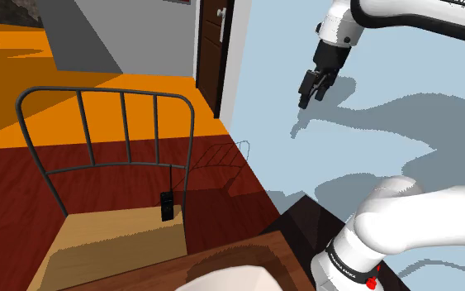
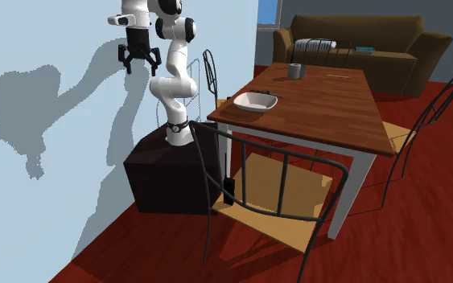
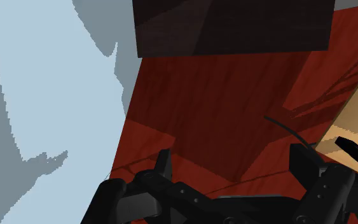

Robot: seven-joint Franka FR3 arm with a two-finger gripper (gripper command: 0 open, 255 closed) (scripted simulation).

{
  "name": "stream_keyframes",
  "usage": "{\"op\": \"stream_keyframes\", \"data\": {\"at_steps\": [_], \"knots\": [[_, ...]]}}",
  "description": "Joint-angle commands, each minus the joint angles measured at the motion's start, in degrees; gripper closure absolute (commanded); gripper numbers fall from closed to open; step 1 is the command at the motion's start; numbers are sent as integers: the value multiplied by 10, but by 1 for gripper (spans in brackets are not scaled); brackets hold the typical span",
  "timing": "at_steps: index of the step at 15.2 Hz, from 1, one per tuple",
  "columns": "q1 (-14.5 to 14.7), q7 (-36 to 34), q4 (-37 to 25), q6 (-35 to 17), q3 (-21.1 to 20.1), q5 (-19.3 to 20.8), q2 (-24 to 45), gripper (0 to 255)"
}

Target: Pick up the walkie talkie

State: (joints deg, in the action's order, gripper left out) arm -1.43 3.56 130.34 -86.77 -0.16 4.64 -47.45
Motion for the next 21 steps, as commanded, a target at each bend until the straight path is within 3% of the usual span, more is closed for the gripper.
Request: {"op": "stream_keyframes", "data": {"at_steps": [1,12,21], "knots": [[0,0,0,0,0,0,0,0],[32,-88,-4,-103,-101,-35,157,0],[51,-165,-62,-168,-176,-26,326,0]]}}
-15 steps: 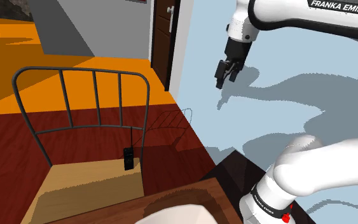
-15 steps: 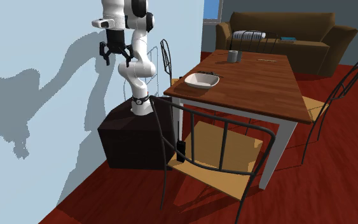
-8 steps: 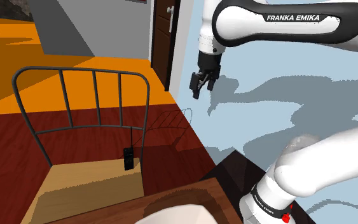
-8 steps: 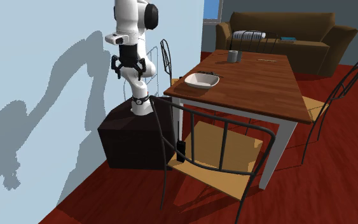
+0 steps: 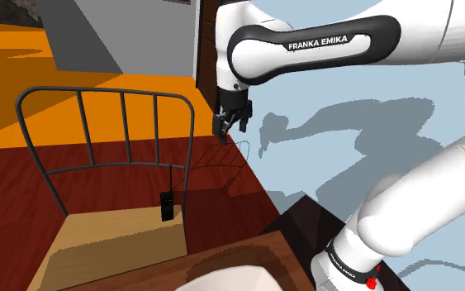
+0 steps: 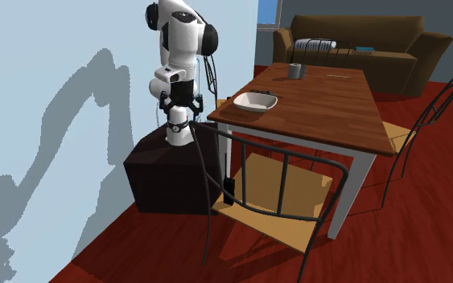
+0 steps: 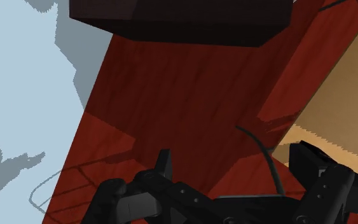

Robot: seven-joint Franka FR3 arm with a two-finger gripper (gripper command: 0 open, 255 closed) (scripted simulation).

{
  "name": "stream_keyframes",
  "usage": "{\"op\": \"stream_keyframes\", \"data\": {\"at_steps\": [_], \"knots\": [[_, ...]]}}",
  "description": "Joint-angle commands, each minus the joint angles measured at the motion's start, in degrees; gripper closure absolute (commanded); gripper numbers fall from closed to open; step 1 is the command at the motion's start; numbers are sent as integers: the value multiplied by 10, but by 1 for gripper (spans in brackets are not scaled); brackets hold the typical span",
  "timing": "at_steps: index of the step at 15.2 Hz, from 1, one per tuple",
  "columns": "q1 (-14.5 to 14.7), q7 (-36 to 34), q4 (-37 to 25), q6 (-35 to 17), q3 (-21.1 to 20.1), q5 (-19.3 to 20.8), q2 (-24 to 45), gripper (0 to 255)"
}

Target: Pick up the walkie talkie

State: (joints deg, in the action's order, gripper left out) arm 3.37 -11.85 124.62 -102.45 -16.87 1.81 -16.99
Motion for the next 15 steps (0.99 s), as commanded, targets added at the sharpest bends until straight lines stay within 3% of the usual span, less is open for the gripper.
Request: {"op": "stream_keyframes", "data": {"at_steps": [1,8,15], "knots": [[5,-20,-14,-17,-17,7,42,0],[28,-88,-98,-40,-58,50,196,0],[75,-147,-215,-35,-73,106,359,0]]}}
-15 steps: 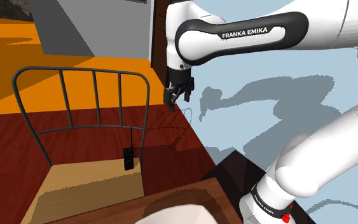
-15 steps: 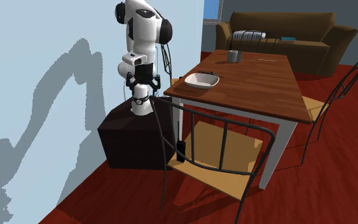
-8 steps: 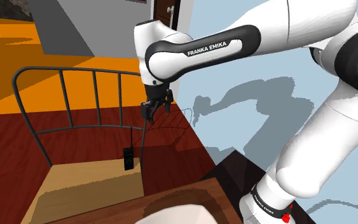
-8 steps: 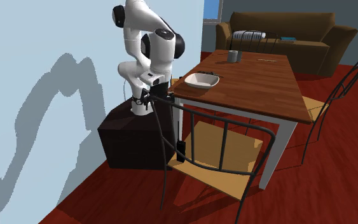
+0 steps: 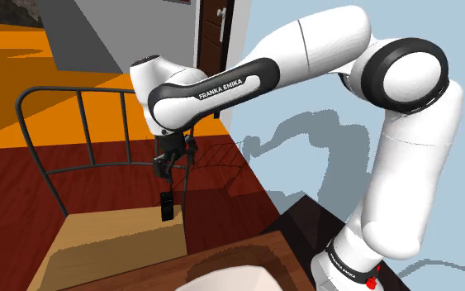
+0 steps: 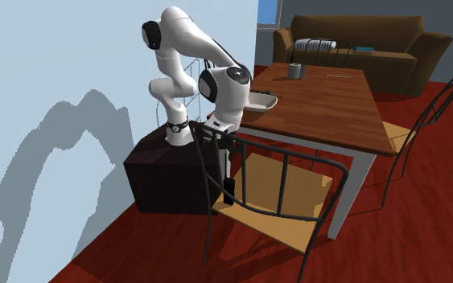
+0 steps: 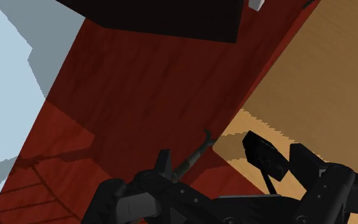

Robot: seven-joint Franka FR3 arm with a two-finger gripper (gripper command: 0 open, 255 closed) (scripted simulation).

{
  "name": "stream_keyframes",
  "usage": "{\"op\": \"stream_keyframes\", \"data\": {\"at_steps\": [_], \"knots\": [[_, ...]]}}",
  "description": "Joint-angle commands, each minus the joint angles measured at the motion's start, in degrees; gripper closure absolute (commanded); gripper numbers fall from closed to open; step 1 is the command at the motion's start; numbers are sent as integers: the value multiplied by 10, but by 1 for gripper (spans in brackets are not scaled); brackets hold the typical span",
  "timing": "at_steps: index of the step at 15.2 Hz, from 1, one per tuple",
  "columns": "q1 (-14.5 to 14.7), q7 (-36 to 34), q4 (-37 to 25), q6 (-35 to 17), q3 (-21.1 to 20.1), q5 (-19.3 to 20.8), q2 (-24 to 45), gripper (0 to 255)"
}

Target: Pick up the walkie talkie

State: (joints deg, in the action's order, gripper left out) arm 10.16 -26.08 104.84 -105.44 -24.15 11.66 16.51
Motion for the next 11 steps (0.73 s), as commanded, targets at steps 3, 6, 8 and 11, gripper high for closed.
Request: {"op": "stream_keyframes", "data": {"at_steps": [3,6,8,11], "knots": [[32,-23,-78,6,0,29,95,0],[44,-30,-101,5,2,38,127,0],[45,-32,-96,-7,4,41,134,0],[47,-36,-89,-24,7,46,145,0]]}}
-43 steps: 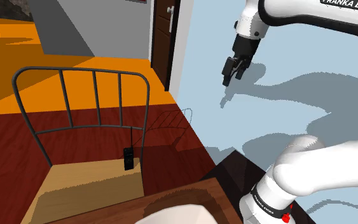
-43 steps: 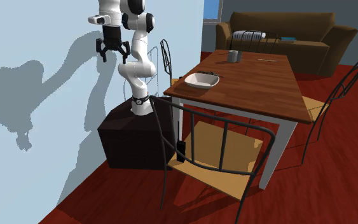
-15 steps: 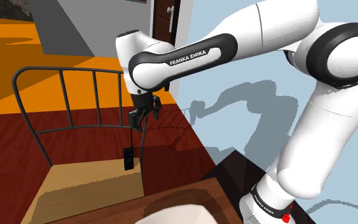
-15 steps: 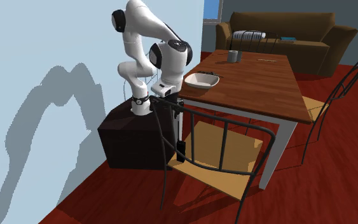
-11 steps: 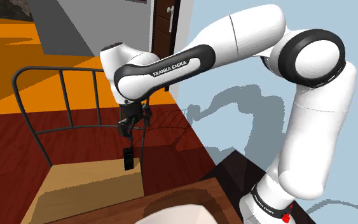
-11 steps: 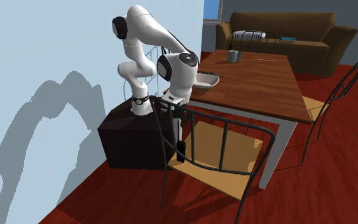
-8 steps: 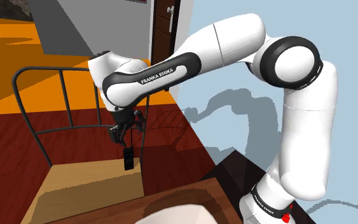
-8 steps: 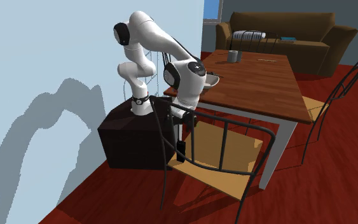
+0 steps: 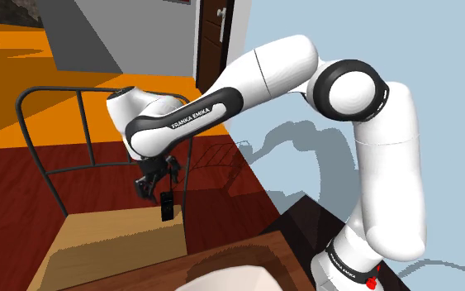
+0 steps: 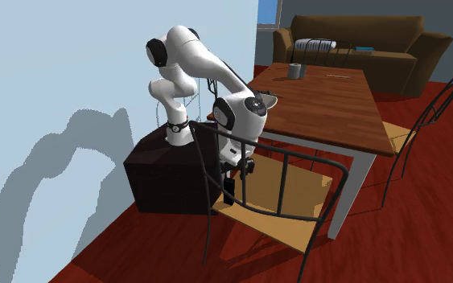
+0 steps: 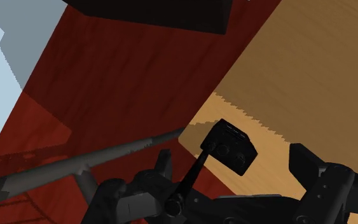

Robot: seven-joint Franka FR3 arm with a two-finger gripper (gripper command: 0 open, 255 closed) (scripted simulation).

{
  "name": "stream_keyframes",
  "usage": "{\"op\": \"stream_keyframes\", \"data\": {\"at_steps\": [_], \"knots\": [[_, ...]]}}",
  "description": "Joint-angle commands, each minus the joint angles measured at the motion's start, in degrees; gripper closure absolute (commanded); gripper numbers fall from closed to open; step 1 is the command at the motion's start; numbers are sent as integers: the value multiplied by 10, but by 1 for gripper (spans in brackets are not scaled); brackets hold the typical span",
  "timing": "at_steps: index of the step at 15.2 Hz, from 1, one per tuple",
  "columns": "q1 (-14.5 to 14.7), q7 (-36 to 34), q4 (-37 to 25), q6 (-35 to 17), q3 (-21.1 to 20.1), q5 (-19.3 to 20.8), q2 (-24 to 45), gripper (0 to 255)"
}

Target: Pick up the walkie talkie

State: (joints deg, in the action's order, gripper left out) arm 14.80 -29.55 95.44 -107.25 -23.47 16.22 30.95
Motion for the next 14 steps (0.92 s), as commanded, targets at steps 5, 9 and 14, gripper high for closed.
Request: {"op": "stream_keyframes", "data": {"at_steps": [5,9,14], "knots": [[1,-3,8,-15,2,4,7,255],[1,-3,9,-15,2,4,7,255],[0,-2,6,-9,1,2,3,255]]}}
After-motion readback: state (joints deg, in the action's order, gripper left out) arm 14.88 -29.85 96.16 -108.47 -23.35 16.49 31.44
